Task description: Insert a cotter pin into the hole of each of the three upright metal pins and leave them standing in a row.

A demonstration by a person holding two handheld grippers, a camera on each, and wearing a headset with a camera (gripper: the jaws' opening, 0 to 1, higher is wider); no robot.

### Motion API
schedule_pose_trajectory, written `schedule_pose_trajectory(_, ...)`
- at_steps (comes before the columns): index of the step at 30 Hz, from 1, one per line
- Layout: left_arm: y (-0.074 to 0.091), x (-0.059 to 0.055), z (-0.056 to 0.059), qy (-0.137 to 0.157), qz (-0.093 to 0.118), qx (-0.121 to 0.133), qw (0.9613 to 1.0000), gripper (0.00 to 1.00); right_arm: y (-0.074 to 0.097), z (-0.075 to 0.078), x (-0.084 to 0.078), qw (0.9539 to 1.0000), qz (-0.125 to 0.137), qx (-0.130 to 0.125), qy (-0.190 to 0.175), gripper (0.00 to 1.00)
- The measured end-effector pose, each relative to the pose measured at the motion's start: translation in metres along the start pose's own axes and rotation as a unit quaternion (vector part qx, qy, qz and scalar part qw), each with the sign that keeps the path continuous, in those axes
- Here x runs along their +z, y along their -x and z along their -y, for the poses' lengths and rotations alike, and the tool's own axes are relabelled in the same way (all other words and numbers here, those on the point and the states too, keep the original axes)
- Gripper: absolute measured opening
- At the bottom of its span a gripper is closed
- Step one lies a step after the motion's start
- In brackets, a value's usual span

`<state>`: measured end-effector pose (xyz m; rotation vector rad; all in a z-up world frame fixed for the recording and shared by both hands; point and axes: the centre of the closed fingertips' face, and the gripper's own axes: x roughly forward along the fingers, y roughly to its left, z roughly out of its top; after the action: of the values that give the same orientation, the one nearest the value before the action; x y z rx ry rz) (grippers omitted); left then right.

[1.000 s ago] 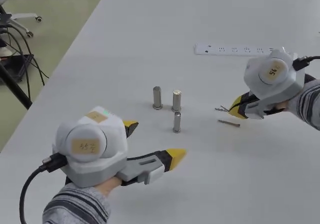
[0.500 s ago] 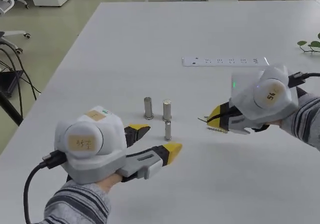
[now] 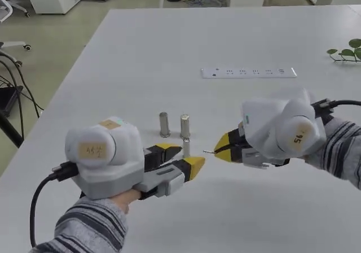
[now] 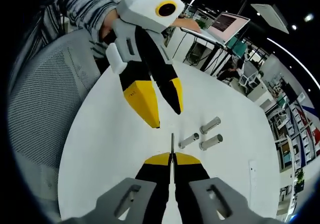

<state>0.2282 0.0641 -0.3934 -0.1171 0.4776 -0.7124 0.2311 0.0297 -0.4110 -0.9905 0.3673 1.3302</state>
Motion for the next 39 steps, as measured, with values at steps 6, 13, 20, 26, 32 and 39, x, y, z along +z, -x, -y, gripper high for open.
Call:
schedule_pose_trajectory(6,0.000,-0.002,0.008,0.015,-0.003,-0.016,0.9997,0.16,0.003,-0.007,0.014,0.9998,0.014,0.002,0.014,0.00)
schedule_pose_trajectory(13,0.000,-0.002,0.013,0.027,-0.003,-0.026,0.9993,0.09,0.003,-0.010,0.021,0.9994,0.017,-0.001,0.029,0.00)
schedule_pose_trajectory(20,0.001,-0.001,0.012,0.040,-0.001,-0.026,0.9988,0.02,0.003,-0.012,0.024,0.9991,0.020,-0.004,0.038,0.00)
schedule_pose_trajectory(26,0.001,-0.001,0.014,0.046,0.002,-0.031,0.9985,0.00,0.004,-0.011,0.027,0.9990,0.025,-0.008,0.035,0.00)
schedule_pose_trajectory(32,0.001,-0.001,0.016,0.052,0.003,-0.035,0.9980,0.00,0.004,-0.012,0.027,0.9990,0.025,-0.011,0.036,0.00)
schedule_pose_trajectory(39,0.002,0.000,0.020,0.000,0.005,-0.044,0.9990,0.00,0.005,-0.012,0.028,0.9993,0.029,-0.007,0.021,0.00)
